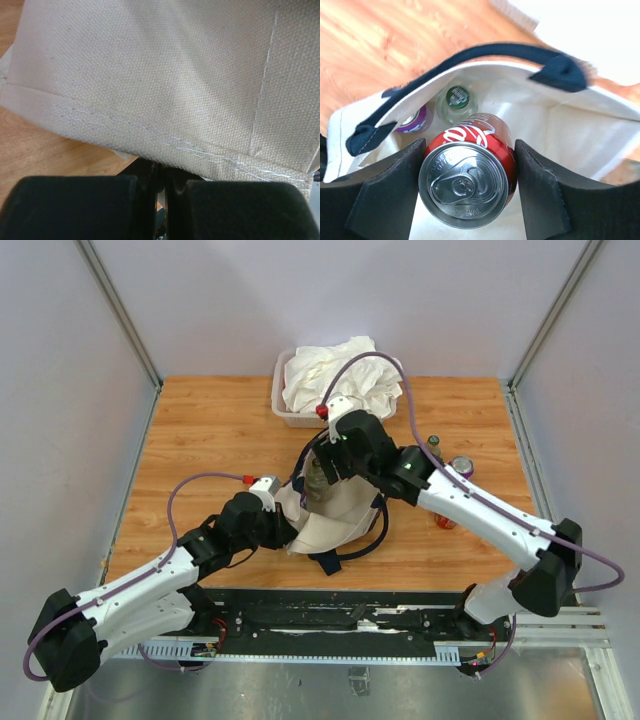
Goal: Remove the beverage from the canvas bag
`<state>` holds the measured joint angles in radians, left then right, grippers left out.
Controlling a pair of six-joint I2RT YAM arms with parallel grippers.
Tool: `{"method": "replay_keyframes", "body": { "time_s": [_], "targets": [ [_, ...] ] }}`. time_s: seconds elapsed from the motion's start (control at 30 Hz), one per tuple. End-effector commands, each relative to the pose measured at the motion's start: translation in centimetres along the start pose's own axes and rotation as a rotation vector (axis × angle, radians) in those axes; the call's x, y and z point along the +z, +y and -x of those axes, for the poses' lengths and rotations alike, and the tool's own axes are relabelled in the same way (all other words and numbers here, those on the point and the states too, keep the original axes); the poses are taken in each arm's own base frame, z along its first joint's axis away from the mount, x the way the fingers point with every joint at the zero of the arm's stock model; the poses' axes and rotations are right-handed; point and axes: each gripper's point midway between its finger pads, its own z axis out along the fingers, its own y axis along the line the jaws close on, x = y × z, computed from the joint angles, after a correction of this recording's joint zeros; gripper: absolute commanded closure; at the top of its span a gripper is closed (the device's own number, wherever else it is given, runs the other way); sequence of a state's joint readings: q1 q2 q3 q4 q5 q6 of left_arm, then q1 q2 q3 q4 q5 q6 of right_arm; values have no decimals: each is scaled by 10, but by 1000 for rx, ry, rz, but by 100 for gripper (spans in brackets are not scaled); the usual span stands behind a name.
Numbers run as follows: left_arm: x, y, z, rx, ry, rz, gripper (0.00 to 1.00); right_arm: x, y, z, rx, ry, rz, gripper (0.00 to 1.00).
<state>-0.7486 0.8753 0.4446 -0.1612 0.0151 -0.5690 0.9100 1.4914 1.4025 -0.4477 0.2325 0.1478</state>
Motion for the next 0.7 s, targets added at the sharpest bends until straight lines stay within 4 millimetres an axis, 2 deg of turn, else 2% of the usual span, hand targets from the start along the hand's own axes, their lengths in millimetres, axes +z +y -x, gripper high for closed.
{"method": "replay_keyframes", "body": {
  "time_s": [0.0,0.13,0.27,0.37,0.47,0.67],
  "targets": [
    [1,21,-22,13,70,79,94,-62,-35,72,-11,-235,-135,99],
    [1,21,-22,11,70,78,94,-104,-77,91,1,-323,-299,99],
    [1,21,-22,12,69,76,94,-131,-125,85,61,-350,-452,99],
    [1,20,-22,14,71,73,94,-138,-154,63,134,-325,-513,99],
    [1,19,-21,17,74,69,94,-137,-171,35,192,-275,-551,99],
    [3,19,-20,21,77,72,94,-112,-175,-25,252,-147,-532,99]
  ]
}}
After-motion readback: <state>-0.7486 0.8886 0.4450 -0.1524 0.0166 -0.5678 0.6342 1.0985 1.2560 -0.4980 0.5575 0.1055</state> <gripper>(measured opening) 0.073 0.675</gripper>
